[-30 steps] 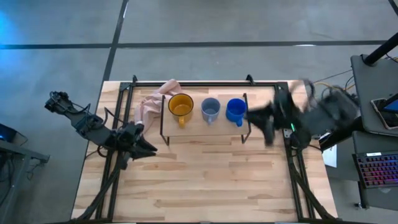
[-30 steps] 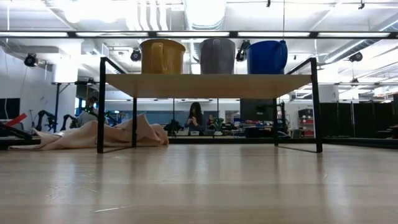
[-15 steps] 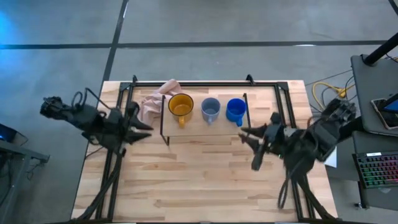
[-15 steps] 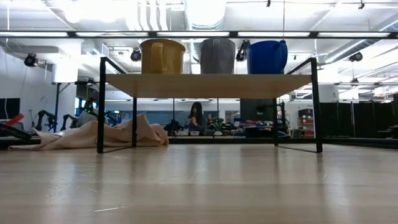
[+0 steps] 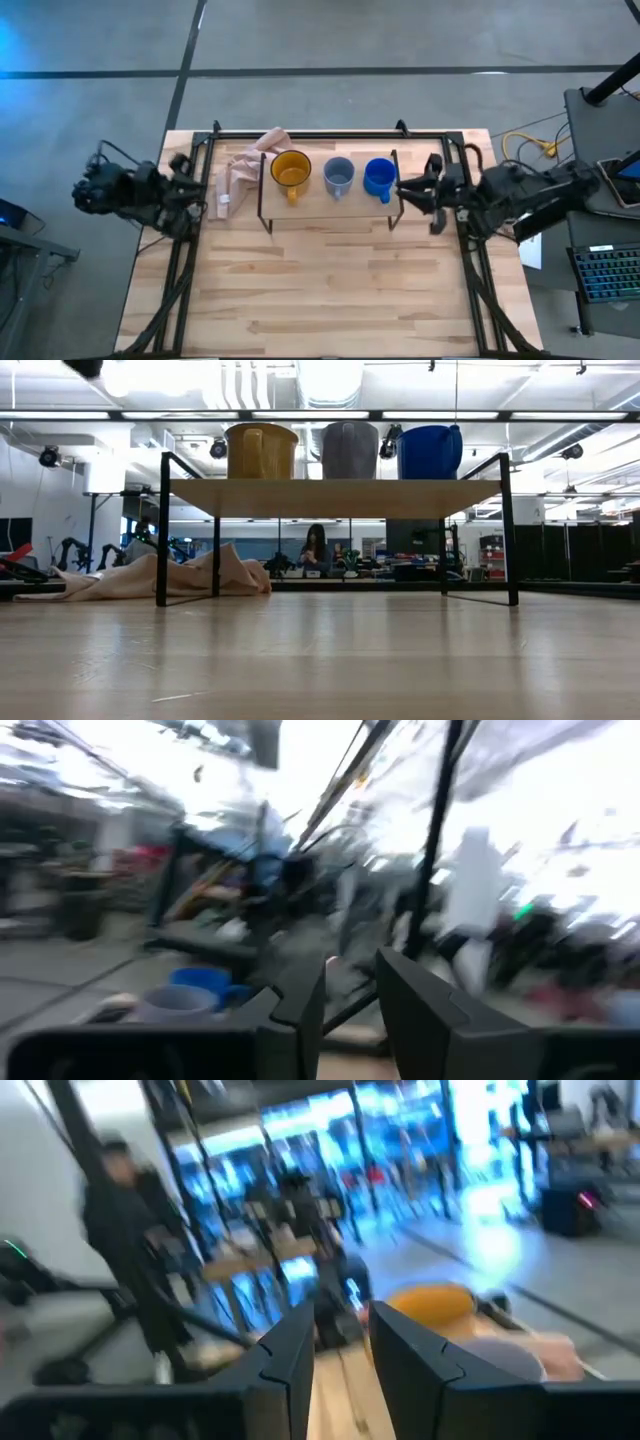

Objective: Stack small to large cups/mugs on shelf
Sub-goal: Return to Home Position

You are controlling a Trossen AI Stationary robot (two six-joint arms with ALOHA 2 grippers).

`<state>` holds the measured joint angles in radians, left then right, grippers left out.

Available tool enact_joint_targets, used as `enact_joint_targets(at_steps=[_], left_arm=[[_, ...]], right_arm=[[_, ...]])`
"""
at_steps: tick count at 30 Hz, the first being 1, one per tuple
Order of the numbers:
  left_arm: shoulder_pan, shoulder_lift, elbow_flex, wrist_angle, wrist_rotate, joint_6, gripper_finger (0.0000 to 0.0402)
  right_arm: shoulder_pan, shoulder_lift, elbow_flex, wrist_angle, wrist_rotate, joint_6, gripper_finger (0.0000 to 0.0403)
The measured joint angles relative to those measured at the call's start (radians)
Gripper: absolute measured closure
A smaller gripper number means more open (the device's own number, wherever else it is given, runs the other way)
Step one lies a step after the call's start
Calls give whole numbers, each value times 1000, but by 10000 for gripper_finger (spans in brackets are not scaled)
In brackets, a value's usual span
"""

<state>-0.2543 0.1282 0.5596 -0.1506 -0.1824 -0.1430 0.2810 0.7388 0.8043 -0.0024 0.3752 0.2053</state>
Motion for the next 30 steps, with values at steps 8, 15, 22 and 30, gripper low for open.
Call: enact_joint_targets(at_steps=[8, 15, 22, 30], left_arm=[[0, -93, -243, 181, -23, -82, 323], [0, -102, -360, 263, -89, -159, 323], [0, -102, -542, 401, -92, -264, 323], [0, -102, -551, 287, -92, -263, 323]], right_arm=[[-55, -207, -226, 84, -50, 1, 309], [-55, -295, -329, 110, -4, -19, 309], [-54, -386, -510, 252, 26, -34, 309], [-55, -549, -672, 290, 29, -120, 309]])
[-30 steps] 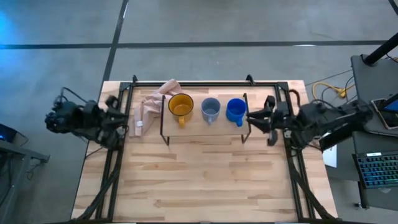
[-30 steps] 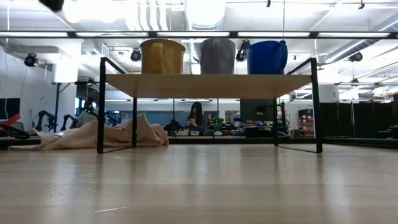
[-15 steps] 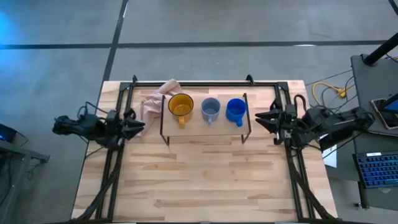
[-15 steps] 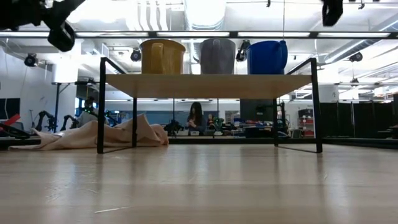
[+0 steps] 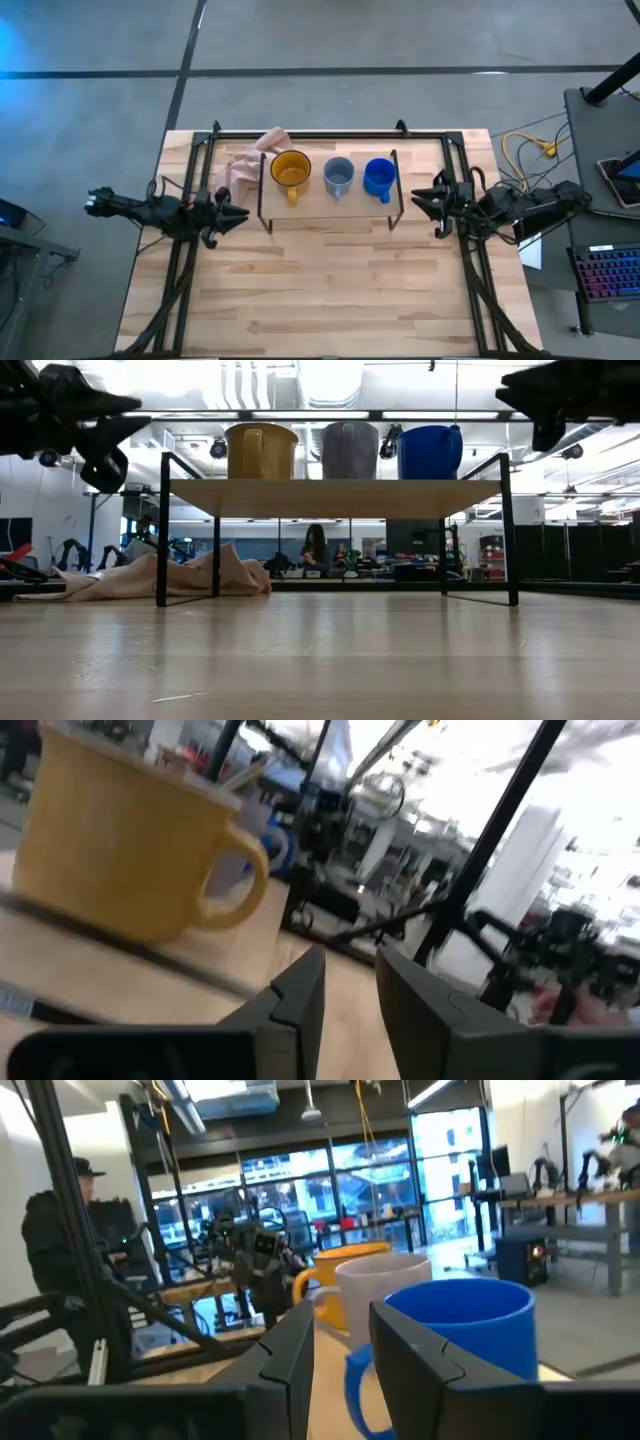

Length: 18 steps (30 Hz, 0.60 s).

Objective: Stack small to large cups/mugs on shelf
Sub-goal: Return to Home Position

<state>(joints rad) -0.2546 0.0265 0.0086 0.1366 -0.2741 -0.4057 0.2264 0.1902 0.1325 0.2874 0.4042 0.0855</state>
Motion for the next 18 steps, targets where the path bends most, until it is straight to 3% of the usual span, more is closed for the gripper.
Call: enact_joint_targets(at_steps=[6, 11, 18], left_arm=[[0, 4, 0, -82, 3, 4, 323], [0, 32, -1, -83, 11, 285, 323], [0, 100, -2, -86, 23, 389, 323]], right_arm=[[0, -101, -85, -85, 38, -67, 309], [0, -138, -124, -163, 114, -60, 310], [0, -139, -124, -223, 121, -60, 309]])
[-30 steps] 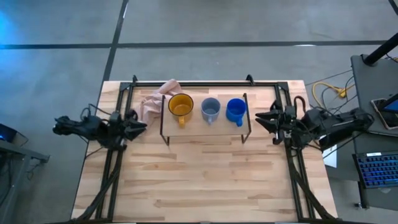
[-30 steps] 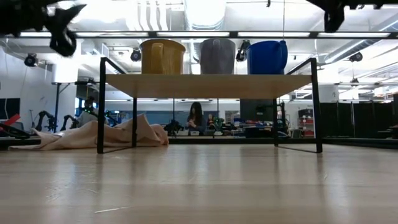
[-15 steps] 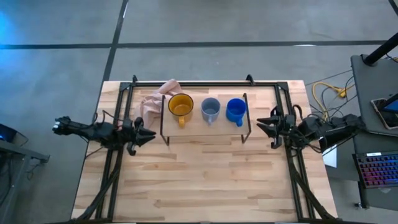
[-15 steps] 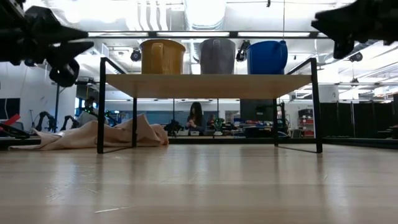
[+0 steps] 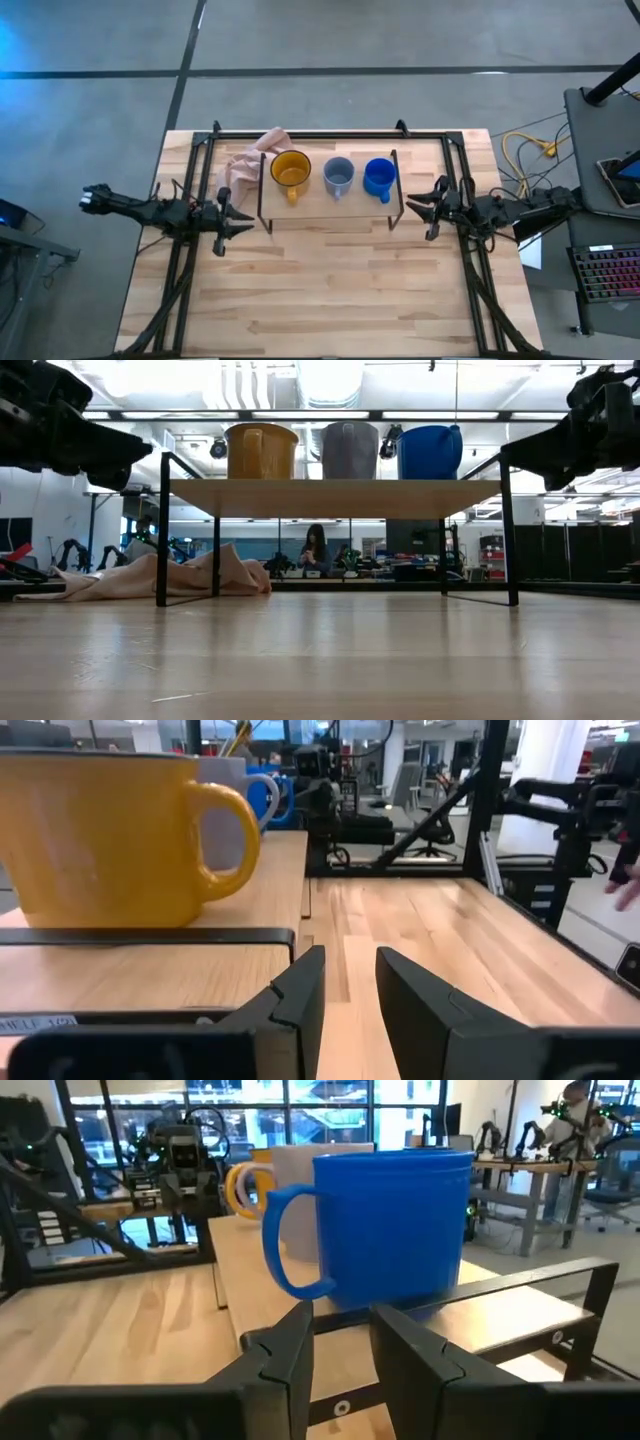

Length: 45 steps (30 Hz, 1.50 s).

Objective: Stack small to large cups/mugs on shelf
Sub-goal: Return to Home Position

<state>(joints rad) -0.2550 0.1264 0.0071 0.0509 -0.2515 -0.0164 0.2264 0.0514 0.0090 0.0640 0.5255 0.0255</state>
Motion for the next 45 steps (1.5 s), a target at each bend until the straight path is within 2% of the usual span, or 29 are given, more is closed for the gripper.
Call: enact_joint_targets(at_steps=[12, 45], left_arm=[[0, 65, -1, 0, 0, -2, 323], [0, 82, -2, 0, 1, -2, 323]], right_arm=[[0, 5, 0, 0, 0, 155, 310], [0, 5, 0, -1, 0, 158, 310]])
